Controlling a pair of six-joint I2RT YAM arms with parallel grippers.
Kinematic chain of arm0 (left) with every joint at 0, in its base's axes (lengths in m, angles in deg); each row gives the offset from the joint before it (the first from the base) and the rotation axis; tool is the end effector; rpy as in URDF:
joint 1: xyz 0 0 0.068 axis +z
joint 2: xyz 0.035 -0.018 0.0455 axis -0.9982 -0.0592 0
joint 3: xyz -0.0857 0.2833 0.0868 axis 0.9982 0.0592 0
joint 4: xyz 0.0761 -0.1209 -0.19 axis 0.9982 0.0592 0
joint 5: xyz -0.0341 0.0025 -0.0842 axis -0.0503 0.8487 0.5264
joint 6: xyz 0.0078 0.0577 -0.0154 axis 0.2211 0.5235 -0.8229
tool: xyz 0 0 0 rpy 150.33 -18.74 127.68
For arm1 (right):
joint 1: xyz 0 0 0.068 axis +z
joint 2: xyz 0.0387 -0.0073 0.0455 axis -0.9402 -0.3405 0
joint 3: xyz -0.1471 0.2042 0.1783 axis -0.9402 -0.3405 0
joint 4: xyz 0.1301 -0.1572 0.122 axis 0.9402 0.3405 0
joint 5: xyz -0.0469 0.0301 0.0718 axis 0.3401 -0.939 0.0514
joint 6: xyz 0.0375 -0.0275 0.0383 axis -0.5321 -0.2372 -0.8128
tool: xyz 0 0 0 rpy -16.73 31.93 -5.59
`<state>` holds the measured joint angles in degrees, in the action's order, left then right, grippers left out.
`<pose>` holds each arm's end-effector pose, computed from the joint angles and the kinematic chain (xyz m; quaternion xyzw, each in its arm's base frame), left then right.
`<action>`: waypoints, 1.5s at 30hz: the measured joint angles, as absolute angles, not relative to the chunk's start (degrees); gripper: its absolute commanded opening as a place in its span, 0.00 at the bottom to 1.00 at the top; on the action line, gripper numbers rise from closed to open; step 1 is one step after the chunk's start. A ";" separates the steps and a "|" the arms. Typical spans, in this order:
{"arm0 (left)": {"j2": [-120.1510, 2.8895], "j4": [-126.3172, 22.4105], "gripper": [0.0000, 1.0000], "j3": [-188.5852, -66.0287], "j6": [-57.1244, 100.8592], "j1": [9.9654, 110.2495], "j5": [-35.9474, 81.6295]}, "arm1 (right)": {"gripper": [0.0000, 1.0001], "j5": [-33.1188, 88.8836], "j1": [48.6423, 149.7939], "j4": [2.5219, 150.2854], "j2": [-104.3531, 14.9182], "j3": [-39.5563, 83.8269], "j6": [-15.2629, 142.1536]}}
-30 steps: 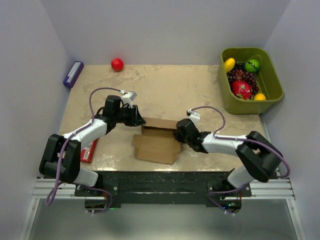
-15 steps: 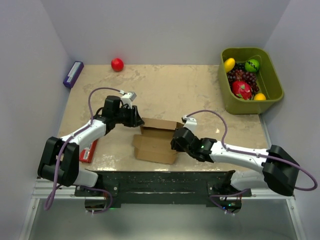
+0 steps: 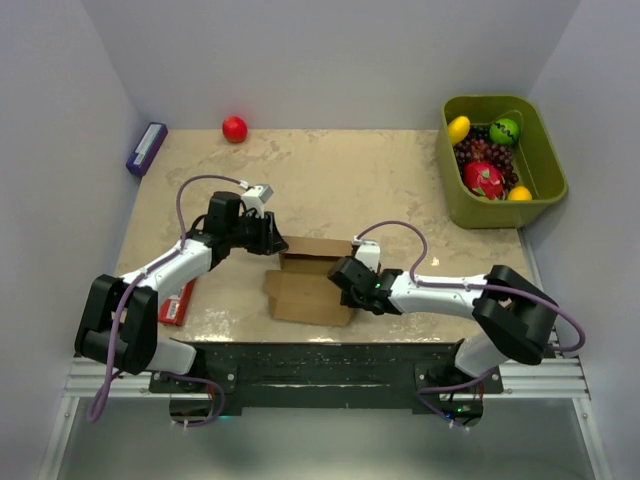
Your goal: Fold the paper box
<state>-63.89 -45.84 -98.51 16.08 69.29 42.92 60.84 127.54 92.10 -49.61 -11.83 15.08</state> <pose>0.2489 -0.0998 0.2503 0.1005 0.8834 -0.3320 0.3151 0.1527 0.2039 0.2035 0.0370 0.9447 0.0885 0.3137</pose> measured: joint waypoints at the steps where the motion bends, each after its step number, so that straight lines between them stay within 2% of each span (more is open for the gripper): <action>1: -63.89 -45.82 0.40 -98.51 16.08 69.29 42.90 | 0.35 61.09 127.45 92.52 -50.44 -11.00 15.26; 7: -63.89 -45.82 0.40 -98.51 16.13 69.35 42.87 | 0.40 60.47 126.36 91.71 -50.86 -10.52 16.09; 10: -63.89 -45.73 0.41 -98.51 16.26 69.35 42.87 | 0.50 60.56 126.25 94.33 -47.93 -10.23 17.42; 11: -63.87 -45.66 0.42 -98.51 16.41 69.35 42.81 | 0.57 60.89 126.27 96.30 -46.22 -9.58 18.19; 12: -63.87 -45.60 0.42 -98.51 16.54 69.35 42.66 | 0.70 61.39 126.27 98.38 -44.10 -8.57 19.15; 13: -63.87 -45.58 0.43 -98.53 16.58 69.35 42.59 | 0.76 61.78 126.27 100.23 -41.68 -7.22 20.31; 16: -63.89 -45.49 0.43 -98.53 16.69 69.35 42.55 | 0.82 64.12 125.82 105.11 -33.79 0.26 24.52; 20: -63.89 -45.49 0.43 -98.56 16.69 69.35 42.85 | 0.82 63.45 119.00 108.43 -28.93 9.24 31.17; 24: -63.91 -45.47 0.44 -98.71 16.72 69.35 42.90 | 0.80 60.67 109.71 110.20 -29.13 8.70 37.64; 29: -63.91 -45.42 0.44 -98.71 16.76 69.35 42.87 | 0.79 55.23 109.12 109.52 -33.76 2.27 40.72; 35: -64.02 -45.45 0.44 -98.73 16.78 69.35 42.85 | 0.76 55.56 109.18 106.64 -40.28 -1.05 42.18; 39: -64.06 -45.45 0.44 -98.75 16.78 69.35 42.85 | 0.59 55.69 109.16 102.83 -42.81 -2.12 43.15; 42: -64.35 -45.47 0.44 -98.78 16.78 69.35 42.92 | 0.52 55.62 109.12 99.99 -44.67 -2.76 43.63; 43: -64.46 -45.45 0.44 -98.82 16.78 69.35 42.92 | 0.45 55.51 109.12 99.40 -45.33 -2.76 43.76; 45: -64.67 -45.45 0.44 -98.97 16.78 69.35 43.00 | 0.36 55.29 109.12 98.29 -46.75 -2.76 44.09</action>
